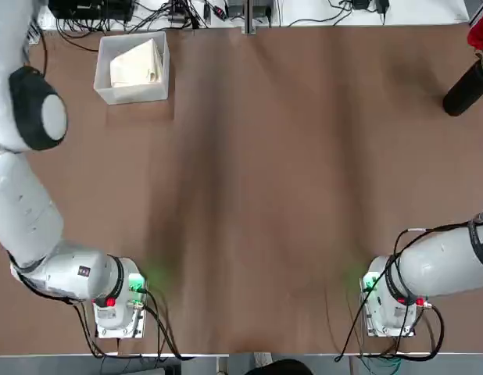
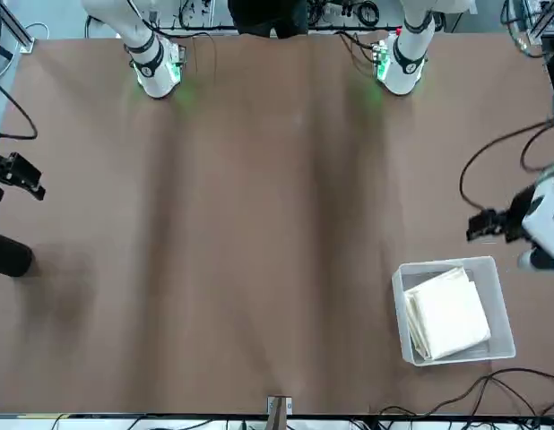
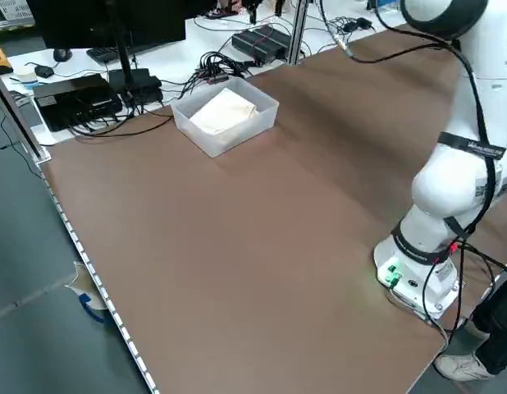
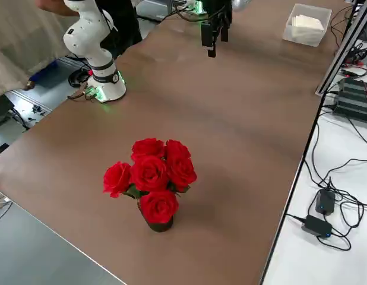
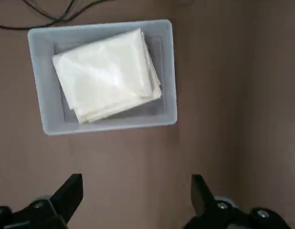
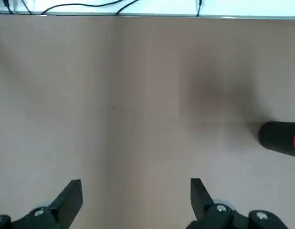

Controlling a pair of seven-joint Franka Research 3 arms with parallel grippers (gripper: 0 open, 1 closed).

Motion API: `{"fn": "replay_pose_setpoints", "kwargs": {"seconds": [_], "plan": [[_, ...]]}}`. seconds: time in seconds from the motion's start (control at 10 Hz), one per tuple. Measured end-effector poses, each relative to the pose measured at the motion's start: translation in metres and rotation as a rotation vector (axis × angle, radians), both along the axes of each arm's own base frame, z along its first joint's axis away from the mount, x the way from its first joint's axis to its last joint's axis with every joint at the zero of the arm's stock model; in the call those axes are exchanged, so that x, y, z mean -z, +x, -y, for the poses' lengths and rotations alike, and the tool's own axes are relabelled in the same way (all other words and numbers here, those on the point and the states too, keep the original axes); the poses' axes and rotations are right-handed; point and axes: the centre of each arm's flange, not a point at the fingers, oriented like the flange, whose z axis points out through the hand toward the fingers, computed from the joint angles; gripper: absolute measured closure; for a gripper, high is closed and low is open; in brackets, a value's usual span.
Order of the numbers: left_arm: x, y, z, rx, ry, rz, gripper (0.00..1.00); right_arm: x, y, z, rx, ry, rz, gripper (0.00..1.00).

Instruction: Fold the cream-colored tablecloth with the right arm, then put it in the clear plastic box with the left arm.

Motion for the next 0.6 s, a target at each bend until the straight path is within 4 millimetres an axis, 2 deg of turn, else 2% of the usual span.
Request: {"fn": "replay_pose_setpoints", "kwargs": {"seconds": [0.2, 0.4, 0.6], "plan": [[-0.017, -0.044, -0.001, 0.016, 0.021, -0.013, 0.0, -0.007, -0.003, -0.006, -0.018, -0.017, 0.011, 0.0], [-0.03, -0.08, 0.028, 0.022, 0.065, -0.01, 0.0, -0.016, -0.008, -0.003, -0.024, -0.028, 0.025, 0.0], [-0.032, -0.093, 0.038, 0.016, 0.072, -0.012, 0.0, -0.023, -0.012, 0.009, -0.036, -0.033, 0.033, 0.0]]}}
